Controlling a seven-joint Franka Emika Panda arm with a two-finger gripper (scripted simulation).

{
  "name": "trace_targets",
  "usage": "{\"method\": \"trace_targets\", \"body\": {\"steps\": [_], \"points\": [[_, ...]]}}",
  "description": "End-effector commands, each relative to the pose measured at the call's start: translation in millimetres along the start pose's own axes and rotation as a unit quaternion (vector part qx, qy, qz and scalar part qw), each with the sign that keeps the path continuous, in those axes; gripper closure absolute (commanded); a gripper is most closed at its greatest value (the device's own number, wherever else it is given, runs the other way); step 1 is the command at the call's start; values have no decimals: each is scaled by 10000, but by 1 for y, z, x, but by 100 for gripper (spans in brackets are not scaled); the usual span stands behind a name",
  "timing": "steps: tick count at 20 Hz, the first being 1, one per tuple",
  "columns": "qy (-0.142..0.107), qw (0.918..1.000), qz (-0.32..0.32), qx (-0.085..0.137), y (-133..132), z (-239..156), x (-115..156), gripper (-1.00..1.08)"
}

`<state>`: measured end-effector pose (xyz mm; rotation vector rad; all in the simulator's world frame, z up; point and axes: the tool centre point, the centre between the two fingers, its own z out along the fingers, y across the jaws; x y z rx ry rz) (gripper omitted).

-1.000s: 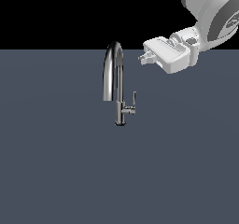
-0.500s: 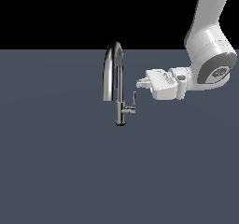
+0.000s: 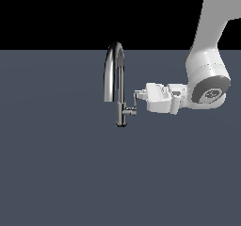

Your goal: Turn on the faucet by rotating a designated handle.

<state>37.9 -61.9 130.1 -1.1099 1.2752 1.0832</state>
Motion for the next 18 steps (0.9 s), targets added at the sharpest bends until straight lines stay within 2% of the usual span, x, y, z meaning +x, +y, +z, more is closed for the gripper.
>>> {"method": "trace_targets", "body": {"steps": [1,6,18], "points": [[-40,10000,38,44,0,1,3,108],[-39,10000,41,41,0,1,3,108],[-42,10000,39,43,34,2,-6,108]]}}
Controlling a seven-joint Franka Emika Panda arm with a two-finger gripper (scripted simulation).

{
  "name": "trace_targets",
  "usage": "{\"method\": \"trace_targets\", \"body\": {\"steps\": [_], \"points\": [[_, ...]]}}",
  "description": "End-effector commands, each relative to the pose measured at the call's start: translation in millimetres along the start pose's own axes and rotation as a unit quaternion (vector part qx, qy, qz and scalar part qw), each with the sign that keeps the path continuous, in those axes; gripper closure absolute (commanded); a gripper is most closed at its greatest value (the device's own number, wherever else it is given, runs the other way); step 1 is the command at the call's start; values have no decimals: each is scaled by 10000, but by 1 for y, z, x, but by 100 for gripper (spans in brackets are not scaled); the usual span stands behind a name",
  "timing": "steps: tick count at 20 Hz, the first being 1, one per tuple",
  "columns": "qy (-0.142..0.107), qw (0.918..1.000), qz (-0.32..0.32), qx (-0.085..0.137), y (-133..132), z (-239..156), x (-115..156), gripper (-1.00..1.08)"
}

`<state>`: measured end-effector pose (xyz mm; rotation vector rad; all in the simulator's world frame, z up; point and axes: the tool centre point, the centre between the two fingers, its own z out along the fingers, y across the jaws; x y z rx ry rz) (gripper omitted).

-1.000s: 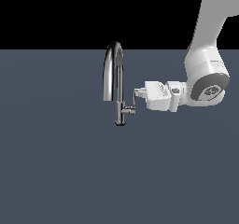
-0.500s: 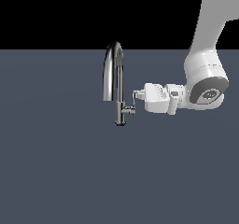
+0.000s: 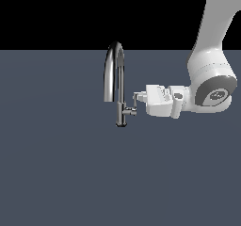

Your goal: Turn on the faucet by rotating a designated handle.

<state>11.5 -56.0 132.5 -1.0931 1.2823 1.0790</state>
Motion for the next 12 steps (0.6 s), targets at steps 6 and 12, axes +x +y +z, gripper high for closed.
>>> {"method": "trace_targets", "body": {"steps": [6,12], "points": [[-10,10000,-2,-26,13,4,-3,108],[-17,10000,1,-26,37,2,7,108]]}}
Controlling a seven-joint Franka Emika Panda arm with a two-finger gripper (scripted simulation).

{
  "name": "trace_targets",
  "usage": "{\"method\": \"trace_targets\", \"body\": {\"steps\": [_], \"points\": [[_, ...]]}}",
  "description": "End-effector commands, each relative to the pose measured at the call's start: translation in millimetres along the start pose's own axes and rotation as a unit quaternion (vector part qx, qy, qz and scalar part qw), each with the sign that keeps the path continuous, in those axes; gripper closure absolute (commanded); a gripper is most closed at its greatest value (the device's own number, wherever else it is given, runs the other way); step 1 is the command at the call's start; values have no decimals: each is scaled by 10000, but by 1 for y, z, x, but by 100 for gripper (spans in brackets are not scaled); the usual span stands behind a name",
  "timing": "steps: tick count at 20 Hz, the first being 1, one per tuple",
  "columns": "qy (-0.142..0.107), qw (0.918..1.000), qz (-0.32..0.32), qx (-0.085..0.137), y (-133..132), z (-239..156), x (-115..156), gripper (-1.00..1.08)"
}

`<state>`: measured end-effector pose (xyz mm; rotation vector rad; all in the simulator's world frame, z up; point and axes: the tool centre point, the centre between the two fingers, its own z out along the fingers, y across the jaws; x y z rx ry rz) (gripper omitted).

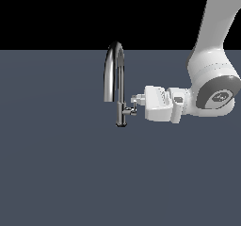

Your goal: Turn on the faucet by rotating a designated handle.

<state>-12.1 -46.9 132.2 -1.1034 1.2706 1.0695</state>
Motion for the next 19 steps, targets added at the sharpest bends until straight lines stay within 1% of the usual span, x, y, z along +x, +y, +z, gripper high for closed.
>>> {"method": "trace_targets", "body": {"steps": [1,6,7,8,18,19], "points": [[-16,10000,79,-12,17,-3,8,108],[-21,10000,82,-13,38,-5,16,108],[-21,10000,82,-13,38,-5,16,108],[-36,10000,-51,-51,24,4,5,108],[-24,10000,81,-14,54,-5,66,108],[-24,10000,81,-14,54,-5,66,108]]}}
